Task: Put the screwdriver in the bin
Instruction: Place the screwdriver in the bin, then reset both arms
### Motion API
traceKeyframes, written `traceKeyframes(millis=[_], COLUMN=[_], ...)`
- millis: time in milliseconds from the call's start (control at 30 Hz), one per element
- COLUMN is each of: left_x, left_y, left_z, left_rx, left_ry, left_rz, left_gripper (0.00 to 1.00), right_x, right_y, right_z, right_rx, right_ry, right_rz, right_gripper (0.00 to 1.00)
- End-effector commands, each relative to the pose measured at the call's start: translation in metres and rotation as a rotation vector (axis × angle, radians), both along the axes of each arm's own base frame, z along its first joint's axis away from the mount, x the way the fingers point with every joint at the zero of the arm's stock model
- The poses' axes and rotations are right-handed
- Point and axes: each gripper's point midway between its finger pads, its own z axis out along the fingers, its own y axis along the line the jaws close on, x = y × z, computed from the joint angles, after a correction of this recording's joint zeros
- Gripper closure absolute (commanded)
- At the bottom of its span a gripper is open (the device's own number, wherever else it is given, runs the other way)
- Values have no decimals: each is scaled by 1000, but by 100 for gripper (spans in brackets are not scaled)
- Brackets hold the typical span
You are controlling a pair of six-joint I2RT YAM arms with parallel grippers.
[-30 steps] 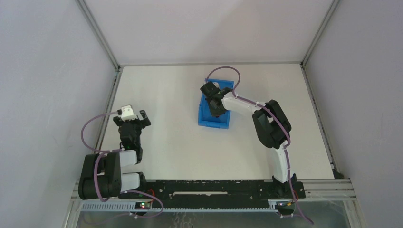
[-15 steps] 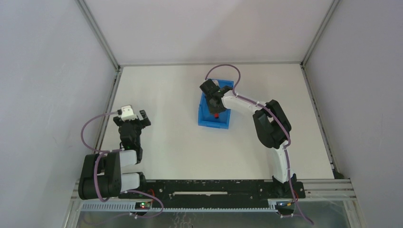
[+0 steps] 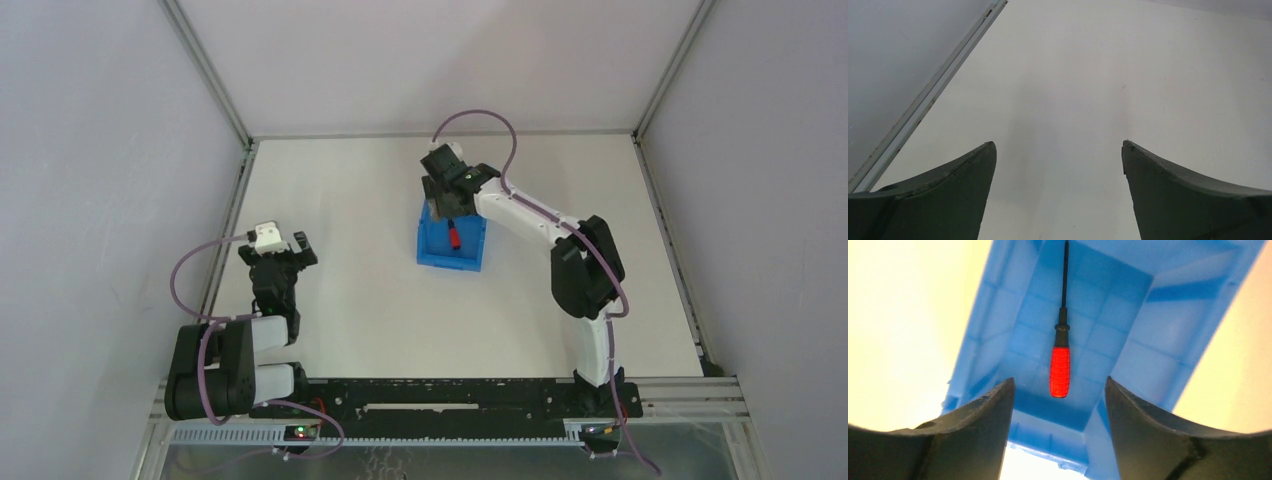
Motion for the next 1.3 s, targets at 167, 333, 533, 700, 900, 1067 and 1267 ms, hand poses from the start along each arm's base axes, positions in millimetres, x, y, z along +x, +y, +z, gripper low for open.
traceKeyframes(millis=[167,333,533,700,900,1067,1267], left_x=[13,13,13,13,13,13,13], left_y=[0,0,0,0,0,0,0], left_z=[33,33,33,33,33,33,33], left_rx=[22,22,22,22,23,23,23], left_ry=[-94,-94,-95,-95,-94,-94,-94], left_rz=[-4,-4,-4,-4,-5,-5,-4], left_gripper=[0,0,0,0,0,0,0], right_x=[13,14,15,17,22,19,7], right_y=[-8,-21,-51,-85,-141,-188,-244], right_z=[119,148,169,174,172,164,159], right_rx=[86,115,119,113,109,128,153], right_ry=[-235,-285,-315,-317,-301,-305,-298], right_rz=[-30,-56,-106,-150,-229,-304,-379], right_gripper=[0,0,0,1,0,0,0])
